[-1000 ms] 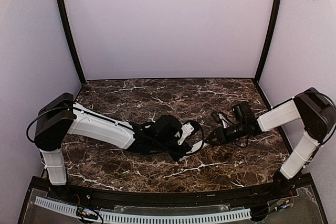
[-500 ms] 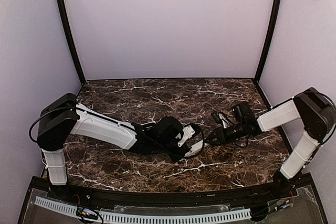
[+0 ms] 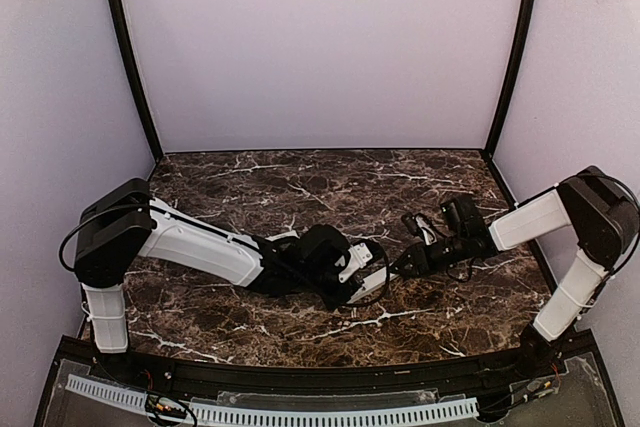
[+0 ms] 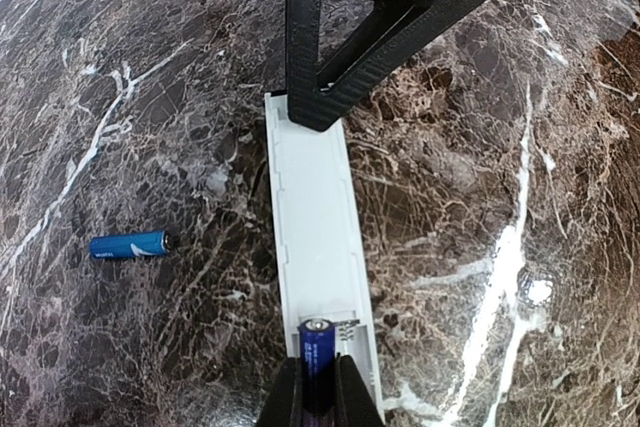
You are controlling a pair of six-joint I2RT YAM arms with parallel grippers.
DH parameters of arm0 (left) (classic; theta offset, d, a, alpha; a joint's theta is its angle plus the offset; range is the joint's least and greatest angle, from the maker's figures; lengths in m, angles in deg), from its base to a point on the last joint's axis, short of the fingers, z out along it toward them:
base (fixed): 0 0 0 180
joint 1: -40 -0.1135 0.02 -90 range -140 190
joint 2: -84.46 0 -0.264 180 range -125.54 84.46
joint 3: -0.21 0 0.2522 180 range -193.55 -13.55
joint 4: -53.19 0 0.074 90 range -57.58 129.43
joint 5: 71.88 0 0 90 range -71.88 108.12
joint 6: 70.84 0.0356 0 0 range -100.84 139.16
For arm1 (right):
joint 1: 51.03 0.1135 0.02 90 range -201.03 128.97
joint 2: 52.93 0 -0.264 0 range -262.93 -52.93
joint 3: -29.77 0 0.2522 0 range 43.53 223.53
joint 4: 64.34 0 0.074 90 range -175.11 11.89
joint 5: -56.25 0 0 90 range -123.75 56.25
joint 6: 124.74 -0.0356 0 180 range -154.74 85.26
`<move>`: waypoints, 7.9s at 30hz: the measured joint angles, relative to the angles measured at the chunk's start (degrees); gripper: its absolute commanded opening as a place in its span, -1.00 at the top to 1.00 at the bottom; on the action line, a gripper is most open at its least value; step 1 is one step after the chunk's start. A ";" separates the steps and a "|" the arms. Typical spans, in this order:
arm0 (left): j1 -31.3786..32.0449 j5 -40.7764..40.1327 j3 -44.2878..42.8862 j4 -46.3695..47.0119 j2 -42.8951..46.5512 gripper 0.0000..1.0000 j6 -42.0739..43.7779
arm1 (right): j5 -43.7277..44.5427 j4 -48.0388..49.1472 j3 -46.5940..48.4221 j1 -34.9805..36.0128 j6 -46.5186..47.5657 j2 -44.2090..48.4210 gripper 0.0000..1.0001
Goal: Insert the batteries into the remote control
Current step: Hold the remote control without the batteries at the center of the board, then place the battery in the battery compartment, then hold the remote control without the battery cover at the center of the board, then press the battery in the battery compartment.
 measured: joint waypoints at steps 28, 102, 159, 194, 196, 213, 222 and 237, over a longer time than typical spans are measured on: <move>0.00 -2.25 0.76 1.20 -0.61 0.53 1.27 | 0.26 -0.39 0.59 0.00 0.31 -0.09 0.31; -7.58 18.99 14.97 5.88 12.24 -0.18 6.38 | -2.34 -7.21 1.55 2.64 -2.69 13.00 0.46; -3.85 8.46 16.61 21.14 2.69 0.42 9.77 | 3.63 -7.61 9.99 14.78 -8.83 -0.33 0.67; -3.76 8.41 16.61 22.05 2.19 0.56 8.98 | 7.91 -10.47 12.48 16.00 -7.48 -3.54 0.92; -3.76 8.39 16.61 22.10 2.16 0.56 8.72 | 8.44 -11.30 13.16 16.20 -7.26 -3.76 0.92; -3.65 8.13 16.55 21.66 2.25 0.19 8.57 | 13.05 -16.22 16.06 18.88 -5.01 -1.64 0.71; -3.61 7.04 16.55 14.80 6.58 -0.07 8.70 | 12.44 -16.87 16.94 16.94 -4.55 3.30 0.61; -6.36 11.10 -0.50 -1.64 6.05 0.03 -6.08 | 7.43 -14.95 6.01 5.90 -3.65 13.20 0.21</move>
